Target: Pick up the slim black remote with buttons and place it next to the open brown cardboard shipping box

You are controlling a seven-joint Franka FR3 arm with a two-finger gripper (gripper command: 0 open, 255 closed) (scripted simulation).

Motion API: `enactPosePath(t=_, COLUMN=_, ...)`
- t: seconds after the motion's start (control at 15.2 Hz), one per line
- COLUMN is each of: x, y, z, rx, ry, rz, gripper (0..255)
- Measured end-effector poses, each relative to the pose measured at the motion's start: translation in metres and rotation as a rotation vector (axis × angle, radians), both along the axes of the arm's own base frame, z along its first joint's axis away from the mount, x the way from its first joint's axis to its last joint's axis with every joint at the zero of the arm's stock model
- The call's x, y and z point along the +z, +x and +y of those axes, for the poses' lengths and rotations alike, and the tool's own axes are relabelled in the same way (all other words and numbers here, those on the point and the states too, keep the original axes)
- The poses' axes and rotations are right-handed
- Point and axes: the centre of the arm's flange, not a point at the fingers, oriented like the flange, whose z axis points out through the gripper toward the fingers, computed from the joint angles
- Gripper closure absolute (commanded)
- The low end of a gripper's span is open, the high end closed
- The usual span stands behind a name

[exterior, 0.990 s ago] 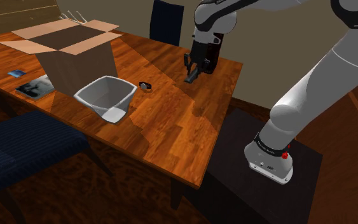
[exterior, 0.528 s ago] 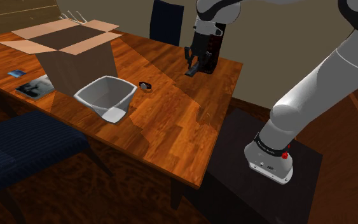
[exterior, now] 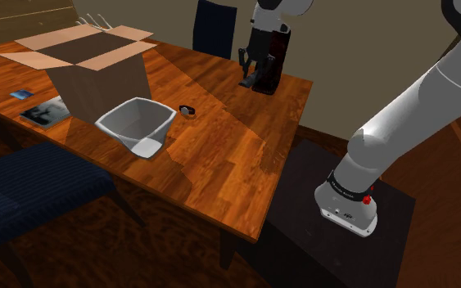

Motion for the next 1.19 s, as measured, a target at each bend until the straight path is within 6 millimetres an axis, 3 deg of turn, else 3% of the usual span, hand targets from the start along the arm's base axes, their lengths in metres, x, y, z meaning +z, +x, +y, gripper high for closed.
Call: enactPosePath(t=1.19, x=0.095, y=-0.001, z=-0.001, rx=0.0, ry=0.0, rz=0.0, gripper=255)
